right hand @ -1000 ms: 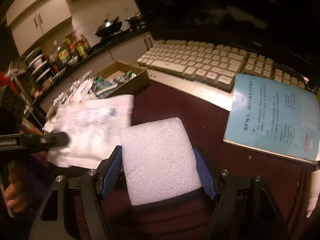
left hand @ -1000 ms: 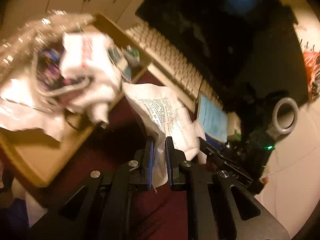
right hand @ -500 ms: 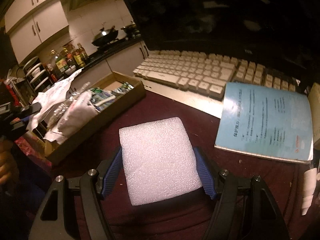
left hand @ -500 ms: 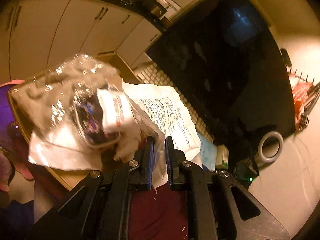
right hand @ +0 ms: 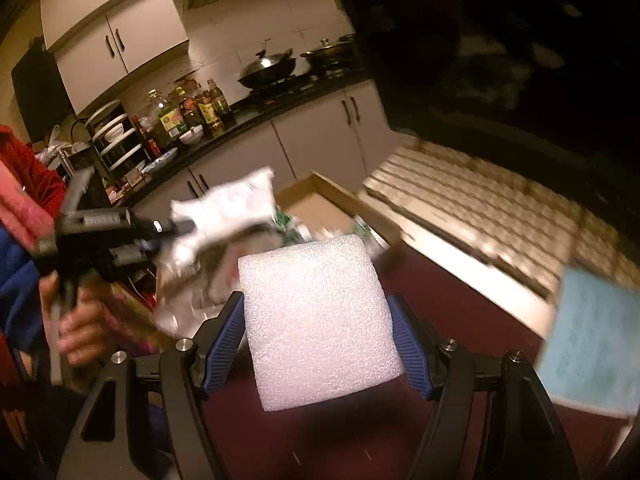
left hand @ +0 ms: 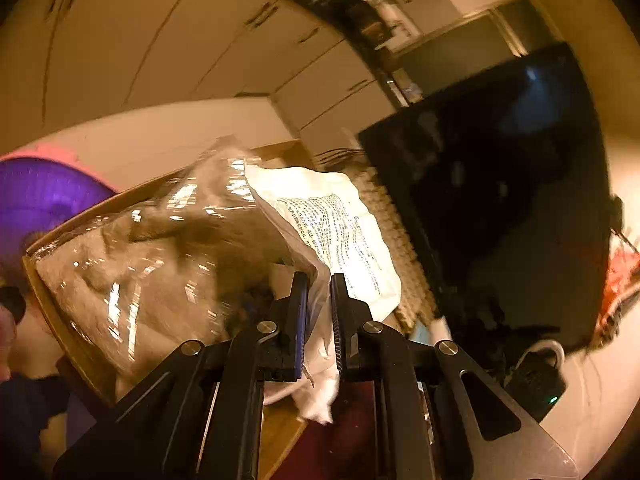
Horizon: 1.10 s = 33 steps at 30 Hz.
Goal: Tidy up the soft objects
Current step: 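Carry the paper packet and foam pad into the tray and open both grippers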
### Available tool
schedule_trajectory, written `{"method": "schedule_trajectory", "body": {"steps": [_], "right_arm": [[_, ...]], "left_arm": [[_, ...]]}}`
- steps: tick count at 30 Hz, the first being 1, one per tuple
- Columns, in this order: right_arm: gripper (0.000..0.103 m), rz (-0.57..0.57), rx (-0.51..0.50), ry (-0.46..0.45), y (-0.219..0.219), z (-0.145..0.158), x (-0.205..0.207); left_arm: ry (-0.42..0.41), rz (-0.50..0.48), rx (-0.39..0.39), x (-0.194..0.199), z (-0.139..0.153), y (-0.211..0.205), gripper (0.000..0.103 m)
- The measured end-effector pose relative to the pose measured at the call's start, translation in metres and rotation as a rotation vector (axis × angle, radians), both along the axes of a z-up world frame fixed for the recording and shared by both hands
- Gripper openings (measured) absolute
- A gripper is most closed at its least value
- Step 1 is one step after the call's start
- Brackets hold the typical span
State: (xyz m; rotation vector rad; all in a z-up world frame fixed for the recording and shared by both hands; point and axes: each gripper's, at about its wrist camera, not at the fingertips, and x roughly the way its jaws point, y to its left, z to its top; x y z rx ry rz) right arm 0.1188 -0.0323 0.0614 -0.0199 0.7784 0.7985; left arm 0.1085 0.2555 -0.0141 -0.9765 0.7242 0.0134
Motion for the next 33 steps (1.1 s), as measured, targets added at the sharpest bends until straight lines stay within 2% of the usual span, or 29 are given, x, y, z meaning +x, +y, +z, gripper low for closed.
{"method": "schedule_trajectory", "body": {"steps": [5, 10, 14, 16, 18, 19, 24, 28, 33], "right_arm": [[0.071, -0.036, 0.017, 0.046, 0.046, -0.005, 0.043], [0.072, -0.075, 0.022, 0.102, 0.081, -0.018, 0.08], [0.073, -0.011, -0.043, 0.158, 0.102, -0.039, 0.084], [0.074, -0.01, -0.016, 0.136, 0.097, -0.036, 0.077], [0.075, -0.019, 0.027, 0.106, 0.085, -0.025, 0.072], [0.077, -0.031, 0.053, 0.091, 0.078, -0.02, 0.07], [0.079, -0.036, 0.135, 0.092, 0.058, -0.004, 0.066], [0.079, -0.032, 0.114, 0.127, 0.065, -0.01, 0.071], [0.078, -0.017, 0.144, 0.16, 0.051, -0.018, 0.059]], "left_arm": [[0.053, 0.023, -0.021, 0.011, -0.019, 0.011, 0.01], [0.088, 0.02, 0.037, 0.017, -0.019, 0.001, 0.011], [0.083, -0.009, 0.081, 0.021, -0.015, -0.007, 0.012], [0.023, -0.026, 0.085, 0.016, -0.01, -0.012, 0.02], [-0.032, -0.021, 0.092, 0.009, -0.006, -0.014, 0.062], [-0.051, -0.011, 0.103, 0.005, -0.003, -0.017, 0.065], [-0.094, -0.021, 0.226, -0.008, 0.012, -0.036, 0.065], [-0.101, -0.02, 0.228, -0.017, 0.012, -0.043, 0.065], [-0.087, 0.026, 0.3, -0.039, 0.016, -0.047, 0.065]]}}
